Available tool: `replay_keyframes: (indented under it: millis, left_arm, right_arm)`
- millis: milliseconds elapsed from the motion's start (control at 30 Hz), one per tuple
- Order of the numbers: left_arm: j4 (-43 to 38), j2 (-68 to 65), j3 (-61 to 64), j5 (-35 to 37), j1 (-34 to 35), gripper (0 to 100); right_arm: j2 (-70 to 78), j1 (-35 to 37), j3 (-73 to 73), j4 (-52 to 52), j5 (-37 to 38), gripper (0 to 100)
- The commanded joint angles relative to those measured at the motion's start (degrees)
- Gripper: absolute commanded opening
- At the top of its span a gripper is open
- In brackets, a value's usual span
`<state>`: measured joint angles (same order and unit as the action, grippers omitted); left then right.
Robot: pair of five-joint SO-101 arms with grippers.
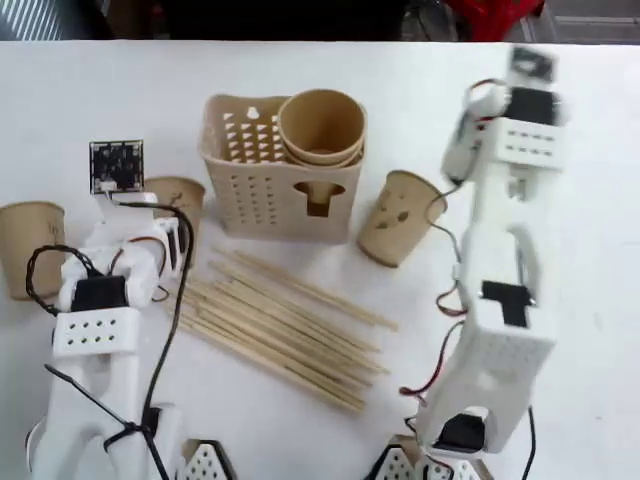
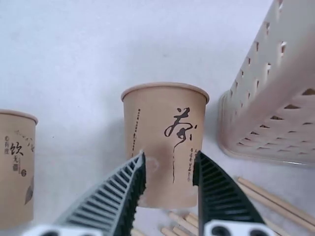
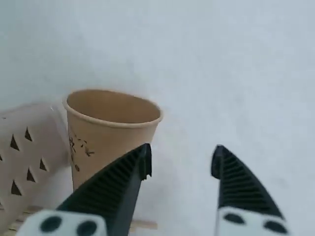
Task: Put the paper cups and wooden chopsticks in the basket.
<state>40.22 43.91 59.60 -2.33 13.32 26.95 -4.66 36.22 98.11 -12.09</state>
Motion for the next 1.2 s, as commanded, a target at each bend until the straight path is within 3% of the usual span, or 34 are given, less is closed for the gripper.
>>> replay_keyframes:
  millis: [0, 133, 333, 633, 833, 933, 1033, 1167]
  left_arm:
    - [-1.23, 1.1, -0.44, -0.79, -0.31, 17]
    - [-1.23, 1.1, -0.35, -0.79, -0.48, 17]
    - [-1.23, 1.1, -0.35, -0.79, -0.57, 17]
    - [-1.23, 1.1, -0.35, -0.79, -0.57, 17]
    - [-1.23, 1.1, -0.35, -0.79, -0.57, 17]
    - [-1.23, 1.1, -0.35, -0.79, -0.57, 17]
    - [-1.23, 1.1, -0.35, -0.79, -0.57, 17]
    - [-1.23, 1.1, -0.35, -0.79, -0.57, 17]
  right_arm:
    - [2.51, 0.57, 2.29, -1.45, -9.76, 28.6]
    - [7.34, 0.57, 9.49, -2.51, -11.6, 26.5]
    - [12.26, 1.01, 14.77, -2.42, -22.77, 26.8]
    - [18.59, 5.05, 14.77, 0.13, -23.38, 26.5]
    - [21.58, 3.91, 14.24, 0.4, -23.38, 24.8]
    - [22.46, 3.21, 12.4, 0.31, -21.36, 14.6]
    - [22.37, 3.74, 11.87, 0.31, -11.96, 2.8]
    - [20.18, 2.77, 11.87, 0.4, -9.58, 1.5]
